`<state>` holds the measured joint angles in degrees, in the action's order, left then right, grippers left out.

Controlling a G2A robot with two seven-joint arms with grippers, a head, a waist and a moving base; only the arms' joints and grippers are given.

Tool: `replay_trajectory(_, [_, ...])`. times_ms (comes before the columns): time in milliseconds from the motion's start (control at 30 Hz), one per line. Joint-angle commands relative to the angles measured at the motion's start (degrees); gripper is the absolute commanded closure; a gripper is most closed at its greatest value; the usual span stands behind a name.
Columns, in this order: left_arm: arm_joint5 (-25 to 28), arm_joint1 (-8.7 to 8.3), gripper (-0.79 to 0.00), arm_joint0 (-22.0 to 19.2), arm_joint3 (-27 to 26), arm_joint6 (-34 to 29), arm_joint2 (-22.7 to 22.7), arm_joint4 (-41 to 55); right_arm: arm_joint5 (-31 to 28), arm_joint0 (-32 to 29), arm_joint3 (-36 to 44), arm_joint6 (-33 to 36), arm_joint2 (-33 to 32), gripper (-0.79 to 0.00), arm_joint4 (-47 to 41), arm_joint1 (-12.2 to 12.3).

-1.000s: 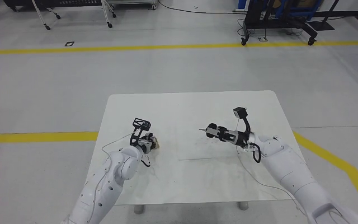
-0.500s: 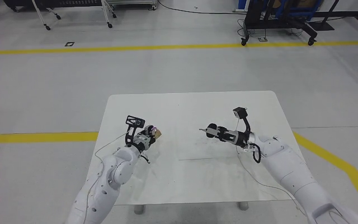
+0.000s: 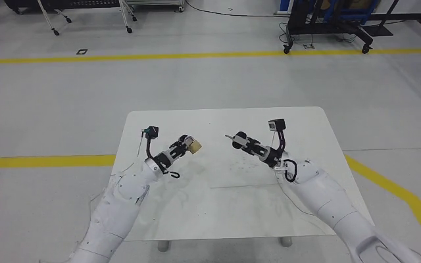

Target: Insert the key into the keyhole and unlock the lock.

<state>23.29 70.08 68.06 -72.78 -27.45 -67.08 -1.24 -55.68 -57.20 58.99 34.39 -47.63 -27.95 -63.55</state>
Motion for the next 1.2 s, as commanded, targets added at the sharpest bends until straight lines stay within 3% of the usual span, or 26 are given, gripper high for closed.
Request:
replay_trajectory(0, [1.96, 0.7, 0.0, -2.42, 4.56, -4.24, 1.21, 11.25, -0.81, 0.48, -0.94, 0.71, 0.4, 0.0, -1.46, -0.44])
replay_trajectory(267, [1.96, 0.7, 0.0, -2.42, 4.56, -4.24, 1.21, 11.25, -0.81, 0.48, -0.94, 0.71, 0.4, 0.0, -1.46, -0.44])
replay_trajectory(300, [1.18, 0.98, 0.0, -1.67, 3.43, -4.36, 1.34, 15.66, -0.81, 0.48, -0.94, 0.71, 0.4, 0.0, -1.46, -0.44])
replay_trajectory(367, [-4.06, 1.37, 0.0, -1.43, 2.69, -10.81, 2.0, 26.04, -0.05, 0.25, -0.68, 0.2, 0.35, 0.0, -1.42, -0.48])
replay_trajectory(467, [-14.1, 1.67, 0.0, -4.34, 5.14, -16.5, 2.95, 31.47, 3.29, 0.09, 0.69, -2.91, 0.13, 0.0, 1.25, -0.83])
replay_trajectory(633, [-28.0, 3.21, 0.0, -10.58, 13.32, -22.14, 6.17, 40.02, 6.11, -0.4, 2.12, -9.18, -0.41, 0.0, 8.07, -1.44])
replay_trajectory(767, [-33.66, 5.02, 0.0, -16.86, 21.65, -26.16, 10.62, 41.31, 6.89, -1.83, 3.76, -13.8, -2.3, 0.0, 13.54, -1.29])
replay_trajectory(933, [-33.79, 7.43, 0.0, -21.68, 29.81, -28.45, 14.16, 43.99, 7.27, -4.52, 7.19, -16.47, -4.9, 0.0, 16.01, -0.73])
replay_trajectory(1167, [-33.79, 7.43, 0.0, -21.68, 29.81, -28.45, 14.16, 43.99, 7.27, -4.52, 7.19, -16.47, -4.9, 0.0, 16.01, -0.73])
